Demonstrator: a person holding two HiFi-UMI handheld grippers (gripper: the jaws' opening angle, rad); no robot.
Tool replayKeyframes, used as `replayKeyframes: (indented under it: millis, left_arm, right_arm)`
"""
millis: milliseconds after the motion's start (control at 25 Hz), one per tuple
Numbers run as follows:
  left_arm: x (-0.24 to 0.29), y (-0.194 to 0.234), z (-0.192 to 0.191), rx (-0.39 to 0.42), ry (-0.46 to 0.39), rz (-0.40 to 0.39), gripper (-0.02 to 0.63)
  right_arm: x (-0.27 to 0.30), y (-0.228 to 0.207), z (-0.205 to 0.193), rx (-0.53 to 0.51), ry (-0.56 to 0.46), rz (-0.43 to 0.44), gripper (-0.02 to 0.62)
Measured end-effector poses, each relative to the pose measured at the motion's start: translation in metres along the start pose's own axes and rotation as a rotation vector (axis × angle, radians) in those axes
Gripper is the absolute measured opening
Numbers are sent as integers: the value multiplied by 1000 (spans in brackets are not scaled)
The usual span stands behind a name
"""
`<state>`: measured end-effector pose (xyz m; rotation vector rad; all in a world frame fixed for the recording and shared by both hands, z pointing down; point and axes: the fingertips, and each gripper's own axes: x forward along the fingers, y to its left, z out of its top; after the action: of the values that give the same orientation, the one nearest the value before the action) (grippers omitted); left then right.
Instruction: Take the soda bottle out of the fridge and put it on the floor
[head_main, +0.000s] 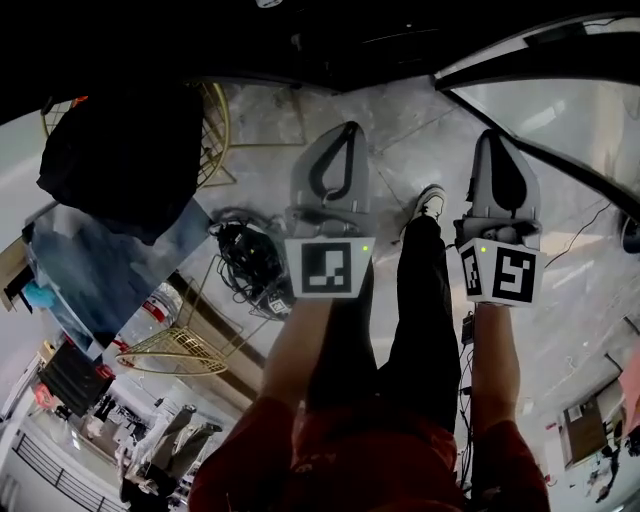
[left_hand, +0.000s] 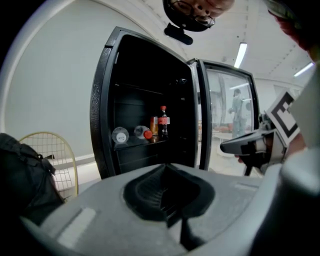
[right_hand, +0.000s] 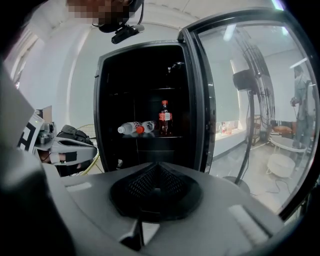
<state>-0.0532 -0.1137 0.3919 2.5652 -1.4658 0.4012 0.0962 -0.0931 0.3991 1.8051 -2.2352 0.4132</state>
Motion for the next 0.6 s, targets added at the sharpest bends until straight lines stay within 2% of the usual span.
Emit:
replayKeyframes:
  millis: [600]
  left_arm:
    - [-3, 14, -12, -52, 19, 27, 0]
  right_arm:
    - [15, 6, -5, 21, -6, -2, 0]
